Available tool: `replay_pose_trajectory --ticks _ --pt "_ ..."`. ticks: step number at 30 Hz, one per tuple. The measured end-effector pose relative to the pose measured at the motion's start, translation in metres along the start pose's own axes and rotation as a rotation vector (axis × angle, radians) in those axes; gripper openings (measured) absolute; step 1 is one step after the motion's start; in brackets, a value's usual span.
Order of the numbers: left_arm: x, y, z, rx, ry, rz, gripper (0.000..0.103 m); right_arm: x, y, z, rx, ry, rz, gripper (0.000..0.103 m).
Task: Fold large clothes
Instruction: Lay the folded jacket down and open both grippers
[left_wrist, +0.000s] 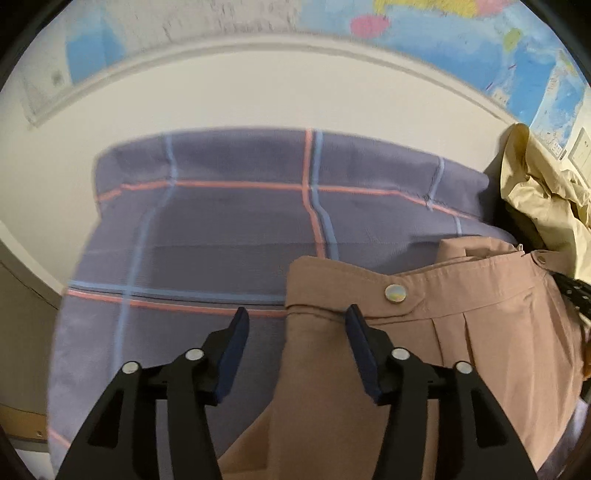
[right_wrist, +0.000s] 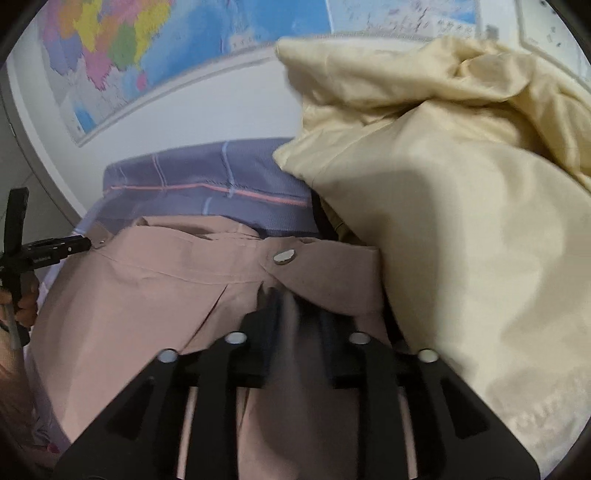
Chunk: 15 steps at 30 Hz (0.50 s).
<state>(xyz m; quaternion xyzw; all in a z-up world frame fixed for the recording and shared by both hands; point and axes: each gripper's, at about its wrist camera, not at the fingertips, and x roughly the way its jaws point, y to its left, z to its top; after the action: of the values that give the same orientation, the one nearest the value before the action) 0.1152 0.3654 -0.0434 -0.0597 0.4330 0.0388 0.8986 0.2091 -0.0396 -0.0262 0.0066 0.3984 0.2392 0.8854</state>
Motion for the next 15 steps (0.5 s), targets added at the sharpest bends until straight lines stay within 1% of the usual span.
replay_pose_trajectory --ticks 1,2,3,5,7,11,13,15 --pt "-0.006 -0.002 -0.003 0.003 -0.015 0.008 0.06 -0.007 0.002 -0.003 0.0 -0.012 0.007 0.032" --pt "-0.01 -0.002 -0.005 0.007 -0.025 0.013 0.06 -0.015 0.003 -0.006 0.001 -0.025 0.023 0.037" --pt "-0.015 -0.004 -0.008 0.015 -0.035 0.022 0.06 -0.015 0.006 -0.004 0.0 -0.034 0.031 0.039" --pt "-0.025 -0.009 -0.016 0.033 -0.056 0.03 0.064 -0.027 0.01 -0.009 -0.014 -0.055 0.044 0.04" --pt "-0.035 -0.014 -0.025 0.05 -0.076 0.028 0.065 -0.036 0.013 -0.017 -0.024 -0.072 0.055 0.043" --pt "-0.046 -0.022 -0.039 0.076 -0.09 0.007 0.068 -0.053 0.019 -0.035 -0.063 -0.082 0.065 0.043" --pt "-0.046 -0.026 -0.046 0.091 -0.083 -0.001 0.068 -0.05 0.023 -0.041 -0.077 -0.074 0.071 0.044" --pt "-0.04 -0.028 -0.05 0.102 -0.069 0.0 0.069 -0.042 0.02 -0.047 -0.079 -0.051 0.06 0.044"
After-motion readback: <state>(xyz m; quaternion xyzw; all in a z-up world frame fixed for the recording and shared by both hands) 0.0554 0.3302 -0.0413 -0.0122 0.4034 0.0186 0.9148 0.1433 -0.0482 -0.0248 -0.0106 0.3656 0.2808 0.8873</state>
